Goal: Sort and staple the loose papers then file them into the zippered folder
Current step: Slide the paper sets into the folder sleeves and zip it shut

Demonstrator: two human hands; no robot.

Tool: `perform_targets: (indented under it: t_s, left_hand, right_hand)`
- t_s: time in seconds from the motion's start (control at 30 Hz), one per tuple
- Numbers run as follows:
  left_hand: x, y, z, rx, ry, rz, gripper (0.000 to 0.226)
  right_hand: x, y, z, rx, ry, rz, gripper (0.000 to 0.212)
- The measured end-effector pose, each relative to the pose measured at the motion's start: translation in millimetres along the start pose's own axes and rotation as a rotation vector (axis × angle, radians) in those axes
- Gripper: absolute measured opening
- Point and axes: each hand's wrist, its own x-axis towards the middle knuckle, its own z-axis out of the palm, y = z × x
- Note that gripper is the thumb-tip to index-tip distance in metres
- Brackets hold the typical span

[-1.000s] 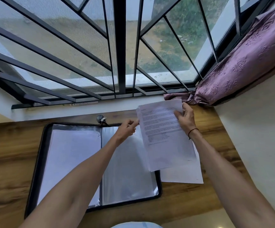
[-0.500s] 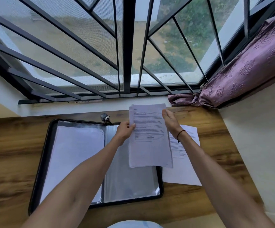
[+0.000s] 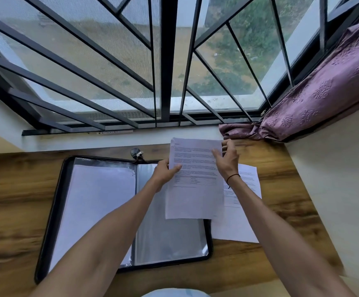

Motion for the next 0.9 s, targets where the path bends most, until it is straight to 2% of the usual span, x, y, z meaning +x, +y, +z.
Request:
perform_targets:
  t_s: [0.2,0.27,0.33,0.37,0.47,0.57,0.6,0.73,0.8,0.9]
  left_hand:
    - [1.7,-0.7,4.0,0.048,-0.004,-0.019,0.034]
    - [-0.7,2.7,5.9,0.058,-0.002,-0.013,0.032]
    - [-1.4,4.1,8.0,0.07,0.02,-0.006,0.029]
    - [-3.6,6.9,8.4,0.082,0.031,-0.011,0.027]
    - [-5.1,8.0,9.8,0.087,0.048,-0.015,0.027]
    - [-9.4,9.4,9.1,0.063,0.036,-0.01,0.031]
    - [-8.4,6.9,8.3,0.054,0.033,-0.014,0.033]
    - [16.3,-29.9,2.2,0.015,0.028,-0.031,0.049]
    - [16.5,-32.9,1.4,-0.016,0.023,-0.042,0.049]
    - [-0.8,-12.2,5.7,-0.077,0.028,-0.082,0.032]
  right_hand:
    - [-2.1,-9.4,1.5,-0.125,0.057,-0.026,0.016]
    - [-2.7,-16.2,4.4,-0.017,-0.07,-0.002,0.03]
    - [-4.0,-20.7,8.5,0.193,-0.294,0.095,0.049]
    - [-5.4,-22.4,10.9,0.249,-0.394,0.133,0.052]
    - [-6.8,-10.3,18.1,0.104,-0.519,0.142,0.028]
    - [-5.2,9.2,21.6,-0.015,-0.602,0.241,0.063]
    - [-5.8,11.8,20.7,0.0,-0.646,0.272,0.066]
    - [-6.8,9.5,11.9,0.118,-0.817,0.334,0.03]
    - [-4.7,11.0,8.8,0.176,-0.801,0.42,0.041]
    - [-1.3,11.9,5.5,0.31,-0.813,0.529,0.032]
